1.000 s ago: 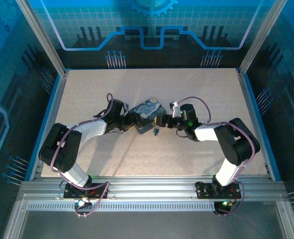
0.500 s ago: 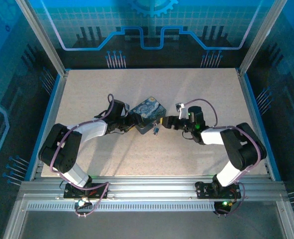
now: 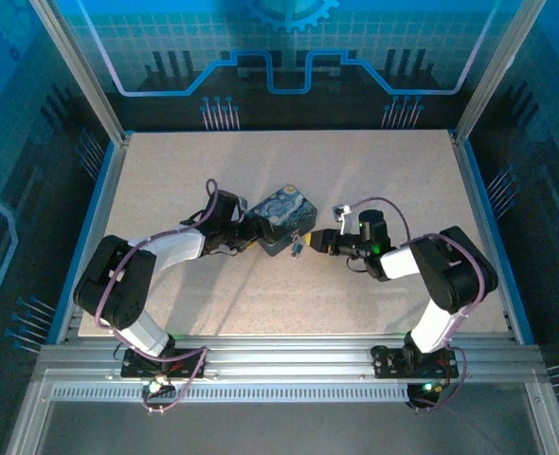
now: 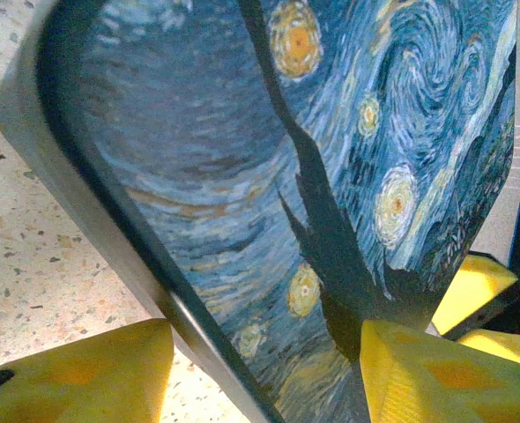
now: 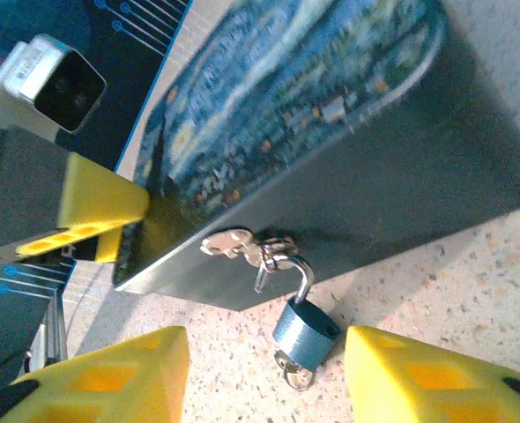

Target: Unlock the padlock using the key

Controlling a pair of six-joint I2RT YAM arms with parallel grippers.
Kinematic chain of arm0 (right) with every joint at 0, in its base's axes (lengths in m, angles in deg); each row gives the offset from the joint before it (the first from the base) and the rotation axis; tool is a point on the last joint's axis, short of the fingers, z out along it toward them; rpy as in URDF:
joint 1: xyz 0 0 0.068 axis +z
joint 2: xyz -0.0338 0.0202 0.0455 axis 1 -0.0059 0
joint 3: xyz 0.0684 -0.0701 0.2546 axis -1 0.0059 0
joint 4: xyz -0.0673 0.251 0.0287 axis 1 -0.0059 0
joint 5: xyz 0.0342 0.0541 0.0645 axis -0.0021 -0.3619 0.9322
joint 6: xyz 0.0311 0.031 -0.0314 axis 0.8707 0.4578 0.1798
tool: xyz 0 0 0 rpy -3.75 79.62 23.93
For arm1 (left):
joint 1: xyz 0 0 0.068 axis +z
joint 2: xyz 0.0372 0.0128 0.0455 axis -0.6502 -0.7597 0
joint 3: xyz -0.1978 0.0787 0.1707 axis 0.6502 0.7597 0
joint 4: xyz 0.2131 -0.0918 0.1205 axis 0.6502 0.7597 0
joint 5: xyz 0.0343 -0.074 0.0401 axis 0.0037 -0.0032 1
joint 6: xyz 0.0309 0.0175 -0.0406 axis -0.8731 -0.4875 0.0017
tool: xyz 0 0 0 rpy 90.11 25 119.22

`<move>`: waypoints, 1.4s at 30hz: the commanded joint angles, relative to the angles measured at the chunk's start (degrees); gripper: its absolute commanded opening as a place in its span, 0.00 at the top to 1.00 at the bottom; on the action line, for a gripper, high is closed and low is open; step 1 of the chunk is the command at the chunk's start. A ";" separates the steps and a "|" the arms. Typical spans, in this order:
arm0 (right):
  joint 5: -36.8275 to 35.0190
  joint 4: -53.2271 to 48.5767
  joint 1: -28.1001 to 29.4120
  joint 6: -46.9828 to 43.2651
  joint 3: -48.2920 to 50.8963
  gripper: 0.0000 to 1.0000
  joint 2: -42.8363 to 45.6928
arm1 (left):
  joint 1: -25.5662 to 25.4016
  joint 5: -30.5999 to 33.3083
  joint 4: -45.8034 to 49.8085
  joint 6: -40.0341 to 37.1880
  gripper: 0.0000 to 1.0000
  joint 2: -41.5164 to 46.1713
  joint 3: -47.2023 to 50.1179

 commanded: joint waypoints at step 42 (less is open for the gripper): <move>1.32 16.96 4.13 17.99 -1.65 0.63 -14.73 | -1.42 0.44 2.31 1.45 0.42 -0.59 0.66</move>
